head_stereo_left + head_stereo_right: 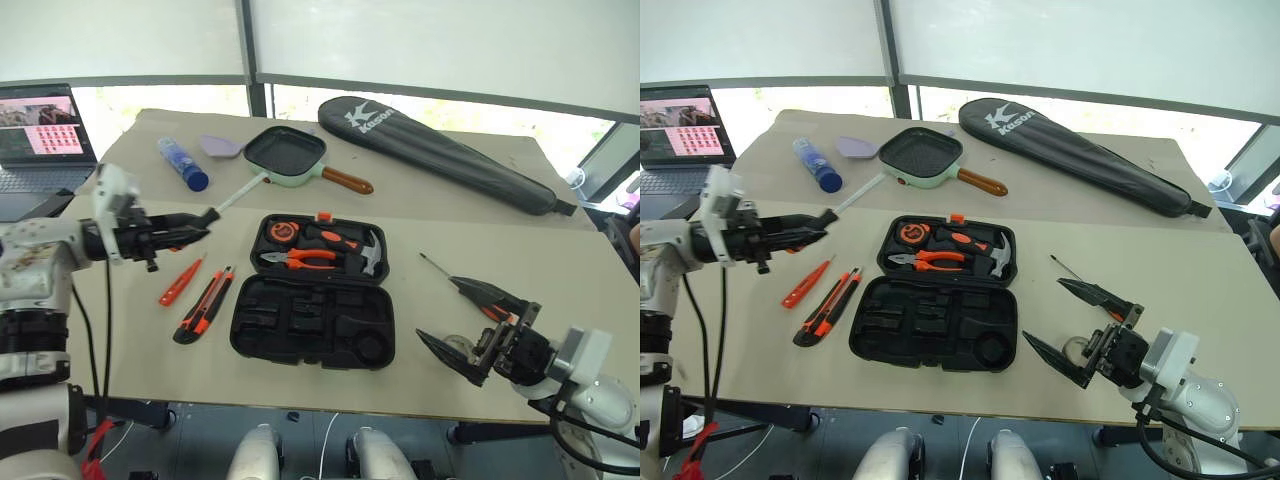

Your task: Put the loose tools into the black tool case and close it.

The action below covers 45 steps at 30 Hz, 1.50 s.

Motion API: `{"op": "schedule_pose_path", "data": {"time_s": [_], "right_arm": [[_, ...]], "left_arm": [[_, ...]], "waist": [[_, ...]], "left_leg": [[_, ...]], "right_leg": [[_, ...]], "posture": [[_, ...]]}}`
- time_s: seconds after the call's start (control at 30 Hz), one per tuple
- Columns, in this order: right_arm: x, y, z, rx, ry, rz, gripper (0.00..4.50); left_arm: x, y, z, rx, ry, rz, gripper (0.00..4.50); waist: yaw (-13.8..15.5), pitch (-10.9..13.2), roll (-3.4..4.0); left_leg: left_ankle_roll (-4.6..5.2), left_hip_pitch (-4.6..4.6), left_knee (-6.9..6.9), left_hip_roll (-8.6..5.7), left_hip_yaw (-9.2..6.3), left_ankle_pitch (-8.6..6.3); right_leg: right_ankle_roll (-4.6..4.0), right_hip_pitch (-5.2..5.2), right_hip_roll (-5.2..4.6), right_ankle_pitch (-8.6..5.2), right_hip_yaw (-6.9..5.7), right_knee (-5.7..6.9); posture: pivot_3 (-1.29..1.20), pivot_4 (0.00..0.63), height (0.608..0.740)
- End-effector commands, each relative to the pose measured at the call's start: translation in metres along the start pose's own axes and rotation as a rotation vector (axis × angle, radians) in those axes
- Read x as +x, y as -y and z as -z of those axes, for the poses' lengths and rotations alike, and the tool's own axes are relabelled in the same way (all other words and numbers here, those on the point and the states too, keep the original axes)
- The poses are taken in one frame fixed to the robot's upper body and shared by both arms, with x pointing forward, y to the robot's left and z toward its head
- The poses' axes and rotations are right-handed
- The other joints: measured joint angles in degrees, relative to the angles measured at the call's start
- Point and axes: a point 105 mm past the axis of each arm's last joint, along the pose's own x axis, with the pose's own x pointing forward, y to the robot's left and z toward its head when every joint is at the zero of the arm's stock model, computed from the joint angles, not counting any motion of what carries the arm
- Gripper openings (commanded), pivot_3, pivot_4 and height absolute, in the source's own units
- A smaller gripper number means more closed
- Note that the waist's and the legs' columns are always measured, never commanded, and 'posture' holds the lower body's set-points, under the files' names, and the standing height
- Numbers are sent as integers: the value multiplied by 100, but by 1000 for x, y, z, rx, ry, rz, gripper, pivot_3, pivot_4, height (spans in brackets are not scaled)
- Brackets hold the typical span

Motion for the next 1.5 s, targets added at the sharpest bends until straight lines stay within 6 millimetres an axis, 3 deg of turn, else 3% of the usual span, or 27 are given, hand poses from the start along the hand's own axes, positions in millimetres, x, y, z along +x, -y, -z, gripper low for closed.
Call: {"op": "schedule_pose_path", "data": {"time_s": [0.03,0.2,0.4,0.63,0.83,1.0,1.13,1.17,1.2,1.33,1.5], "right_arm": [[-17,14,-2,39,-140,-48,4500],[-19,20,-2,82,-249,-113,4500],[0,16,-8,150,-282,-166,4500],[6,15,-8,169,-315,-178,4500],[9,13,-8,198,-316,-183,4500],[12,9,-8,220,-313,-192,4500],[14,8,-8,233,-311,-196,4500],[14,7,-9,237,-309,-197,4500],[14,7,-9,240,-307,-197,4500],[15,2,-9,266,-303,-205,4500],[16,0,-12,271,-276,-198,4500]], "left_arm": [[63,41,8,239,-224,233,883],[90,51,22,273,-325,251,883],[98,52,32,320,-374,259,883],[95,47,39,412,-459,269,883],[105,42,31,399,-397,214,883],[110,53,27,441,-354,295,883],[111,46,21,448,-318,250,883],[112,43,17,455,-293,224,1881],[113,41,15,460,-276,208,2014],[109,37,14,473,-245,182,3490],[108,50,-4,350,-68,203,3490]], "waist": [[5,8,18],[-50,11,20],[-70,17,28],[-18,17,28],[2,17,28],[15,17,28],[14,17,28],[15,17,28],[21,17,28],[29,18,29],[18,18,30]], "left_leg": [[1,1,0,-3,2,1],[3,0,9,-4,-1,2],[3,-5,9,-2,-10,2],[4,-13,23,-6,-11,1],[5,-14,26,-5,-11,1],[7,-32,42,-4,-17,0],[10,-34,43,-4,-18,-2],[10,-34,43,-4,-18,-2],[10,-35,44,-4,-19,-2],[14,-46,65,-4,-29,-4],[26,-52,83,-1,-30,-11]], "right_leg": [[1,-1,4,-1,9,1],[8,0,16,3,26,-2],[9,-3,19,3,30,-1],[14,-2,17,5,28,-4],[14,-2,17,5,28,-4],[17,-6,17,6,21,-3],[17,-7,17,6,21,-3],[17,-7,17,6,21,-3],[17,-7,17,6,20,-3],[20,-4,17,8,11,0],[25,-3,16,11,10,1]], "posture": [[0,150,740],[0,150,740],[0,150,740],[0,150,740],[0,150,740],[0,150,740],[0,150,740],[0,150,740],[0,150,740],[0,150,740],[0,150,740]]}}
